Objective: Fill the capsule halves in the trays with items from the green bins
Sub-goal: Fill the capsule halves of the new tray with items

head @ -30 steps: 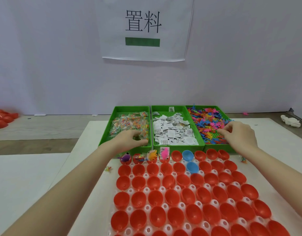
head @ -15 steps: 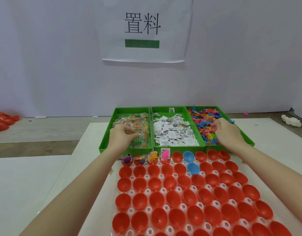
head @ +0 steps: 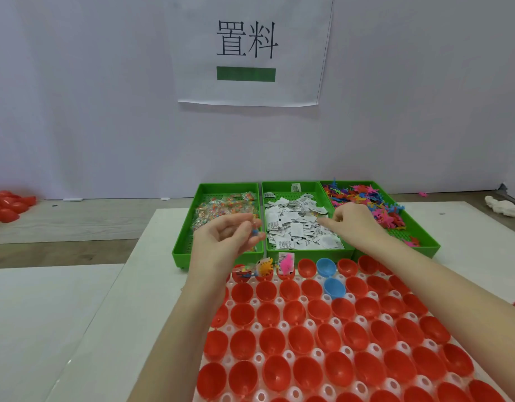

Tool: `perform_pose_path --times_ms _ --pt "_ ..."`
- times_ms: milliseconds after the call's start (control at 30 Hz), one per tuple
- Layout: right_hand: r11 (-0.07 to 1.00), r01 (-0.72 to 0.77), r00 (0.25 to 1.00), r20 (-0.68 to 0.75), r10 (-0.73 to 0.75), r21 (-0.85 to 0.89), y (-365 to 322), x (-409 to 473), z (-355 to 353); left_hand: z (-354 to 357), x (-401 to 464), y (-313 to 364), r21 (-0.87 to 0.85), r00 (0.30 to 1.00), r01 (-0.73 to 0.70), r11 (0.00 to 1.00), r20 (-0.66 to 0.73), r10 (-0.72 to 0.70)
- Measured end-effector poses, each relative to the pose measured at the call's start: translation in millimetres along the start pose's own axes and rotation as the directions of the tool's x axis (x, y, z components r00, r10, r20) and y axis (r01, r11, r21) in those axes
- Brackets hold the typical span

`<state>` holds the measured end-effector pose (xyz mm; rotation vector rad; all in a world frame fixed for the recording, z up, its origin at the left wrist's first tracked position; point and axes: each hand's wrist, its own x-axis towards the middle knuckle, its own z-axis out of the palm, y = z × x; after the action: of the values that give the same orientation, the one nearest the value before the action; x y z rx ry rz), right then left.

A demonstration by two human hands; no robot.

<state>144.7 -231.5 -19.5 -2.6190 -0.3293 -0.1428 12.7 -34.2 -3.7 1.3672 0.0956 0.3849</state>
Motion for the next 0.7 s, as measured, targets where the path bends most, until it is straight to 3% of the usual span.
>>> perform_pose_path --times_ms 133,200,300,400,533,700 --pt "0.899 0.059 0.983 0.184 0.025 -0.434 -4.9 -2.0 -1.1 4.4 -5.6 5.7 0.016 0.996 -0.030 0.999 0.084 0.029" --pt "0.872 0.035 0.975 0.208 0.077 -0.488 -6.5 -2.8 -0.8 4.4 -5.2 6.7 0.054 0.993 -0.034 0.998 0.116 0.028" --pt "0.916 -0.041 0.971 0.199 0.130 -0.399 -5.6 -1.1 -0.4 5.1 -4.0 5.1 0.064 0.990 0.011 0.998 0.143 -0.020" --pt "0.971 -0.125 0.979 0.136 0.155 -0.205 -0.3 -0.9 -0.6 8.0 -3.2 2.1 0.024 0.987 0.049 0.999 0.155 -0.052" --pt "0.992 -0.116 0.992 0.040 0.118 -0.049 7.0 -0.8 -2.5 6.7 -3.5 -4.7 0.015 0.990 0.036 0.999 0.135 -0.038" --pt "0.988 -0.041 0.999 0.003 0.042 -0.148 6.0 -7.6 -8.5 5.2 -2.0 -9.2 0.040 0.995 0.008 0.999 0.097 -0.012"
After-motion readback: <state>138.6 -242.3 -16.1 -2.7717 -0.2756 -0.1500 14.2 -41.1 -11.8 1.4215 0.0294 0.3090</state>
